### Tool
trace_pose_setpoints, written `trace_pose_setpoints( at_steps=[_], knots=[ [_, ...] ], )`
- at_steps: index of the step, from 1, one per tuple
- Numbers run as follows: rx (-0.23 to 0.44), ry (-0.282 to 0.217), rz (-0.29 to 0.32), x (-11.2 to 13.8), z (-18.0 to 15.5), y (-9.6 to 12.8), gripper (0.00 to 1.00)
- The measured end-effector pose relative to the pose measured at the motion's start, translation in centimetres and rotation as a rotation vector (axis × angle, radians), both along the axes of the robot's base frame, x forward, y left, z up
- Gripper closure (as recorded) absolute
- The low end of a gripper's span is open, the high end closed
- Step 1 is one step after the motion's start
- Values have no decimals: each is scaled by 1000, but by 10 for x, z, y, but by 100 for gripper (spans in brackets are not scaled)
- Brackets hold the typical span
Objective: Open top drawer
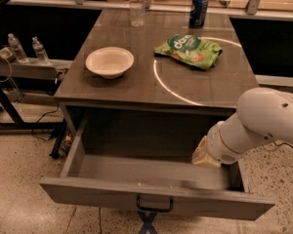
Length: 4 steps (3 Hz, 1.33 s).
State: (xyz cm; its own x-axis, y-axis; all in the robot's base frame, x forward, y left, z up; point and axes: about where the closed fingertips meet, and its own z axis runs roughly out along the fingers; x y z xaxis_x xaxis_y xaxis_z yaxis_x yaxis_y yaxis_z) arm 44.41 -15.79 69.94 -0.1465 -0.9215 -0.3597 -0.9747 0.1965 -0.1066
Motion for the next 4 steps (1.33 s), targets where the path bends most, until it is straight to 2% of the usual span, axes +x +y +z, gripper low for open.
trace_pose_setpoints(
  at_steps=[1, 2, 3, 4],
  knots=[
    [6, 6, -13, -4, -31, -9, 100],
    [15, 17, -20, -15, -44, -15, 100],
    [10, 42, -41, -31, -53, -29, 100],
    [5, 81, -63, -59, -57, -42, 100]
  ],
)
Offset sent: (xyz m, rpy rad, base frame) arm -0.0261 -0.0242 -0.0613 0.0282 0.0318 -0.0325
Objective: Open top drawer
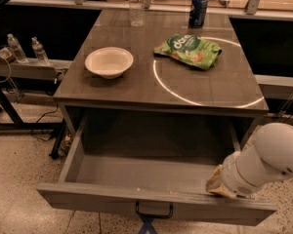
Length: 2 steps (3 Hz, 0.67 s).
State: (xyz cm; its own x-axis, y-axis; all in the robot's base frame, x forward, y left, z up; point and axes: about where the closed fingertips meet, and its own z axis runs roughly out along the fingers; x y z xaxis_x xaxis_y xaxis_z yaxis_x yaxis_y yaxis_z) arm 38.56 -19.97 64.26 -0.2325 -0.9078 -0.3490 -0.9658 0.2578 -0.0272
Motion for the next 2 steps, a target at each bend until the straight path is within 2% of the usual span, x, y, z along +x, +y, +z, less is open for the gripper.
trace_pose_setpoints(
  at_steps=[2],
  knots=[
    [2, 73, -14, -61, 15, -13, 100]
  ],
)
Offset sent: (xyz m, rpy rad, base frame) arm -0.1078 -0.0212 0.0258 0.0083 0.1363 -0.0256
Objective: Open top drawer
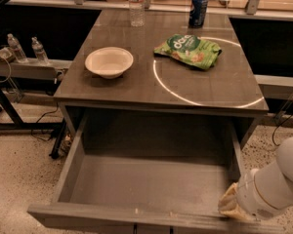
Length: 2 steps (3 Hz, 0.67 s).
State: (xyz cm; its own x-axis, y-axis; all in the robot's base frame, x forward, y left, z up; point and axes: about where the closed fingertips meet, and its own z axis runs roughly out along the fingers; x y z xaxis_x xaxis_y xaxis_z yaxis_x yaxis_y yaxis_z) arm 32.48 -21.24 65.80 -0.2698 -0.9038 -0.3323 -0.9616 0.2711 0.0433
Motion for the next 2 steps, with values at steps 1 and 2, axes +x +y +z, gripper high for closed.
trace_pose_setpoints(
  at_steps=[1, 2],
  knots=[
    [6, 17, -2, -18, 7, -2, 100],
    [27, -16, 8, -4, 17, 3, 100]
  ],
)
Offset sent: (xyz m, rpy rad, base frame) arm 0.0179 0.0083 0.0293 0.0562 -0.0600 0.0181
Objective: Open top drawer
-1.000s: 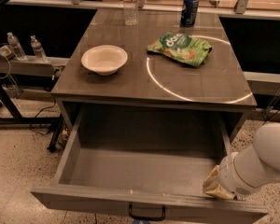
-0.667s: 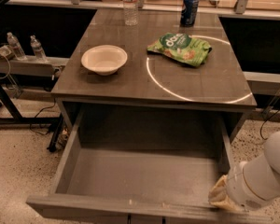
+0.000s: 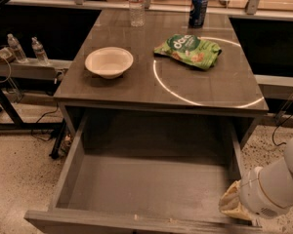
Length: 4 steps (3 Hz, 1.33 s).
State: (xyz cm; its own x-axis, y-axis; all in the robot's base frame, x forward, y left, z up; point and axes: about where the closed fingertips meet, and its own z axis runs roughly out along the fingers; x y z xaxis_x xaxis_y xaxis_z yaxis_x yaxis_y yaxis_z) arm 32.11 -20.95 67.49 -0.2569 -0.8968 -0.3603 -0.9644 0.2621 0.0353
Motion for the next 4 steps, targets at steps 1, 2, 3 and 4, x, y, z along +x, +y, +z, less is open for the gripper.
trace_pose_setpoints(
  at_steps=[1, 2, 3, 4],
  knots=[
    [31, -59, 1, 34, 17, 2, 100],
    [30, -187, -12, 89, 62, -11, 100],
    [-25, -342, -55, 134, 120, -43, 100],
    [-120, -485, -101, 166, 181, -82, 100]
  ],
)
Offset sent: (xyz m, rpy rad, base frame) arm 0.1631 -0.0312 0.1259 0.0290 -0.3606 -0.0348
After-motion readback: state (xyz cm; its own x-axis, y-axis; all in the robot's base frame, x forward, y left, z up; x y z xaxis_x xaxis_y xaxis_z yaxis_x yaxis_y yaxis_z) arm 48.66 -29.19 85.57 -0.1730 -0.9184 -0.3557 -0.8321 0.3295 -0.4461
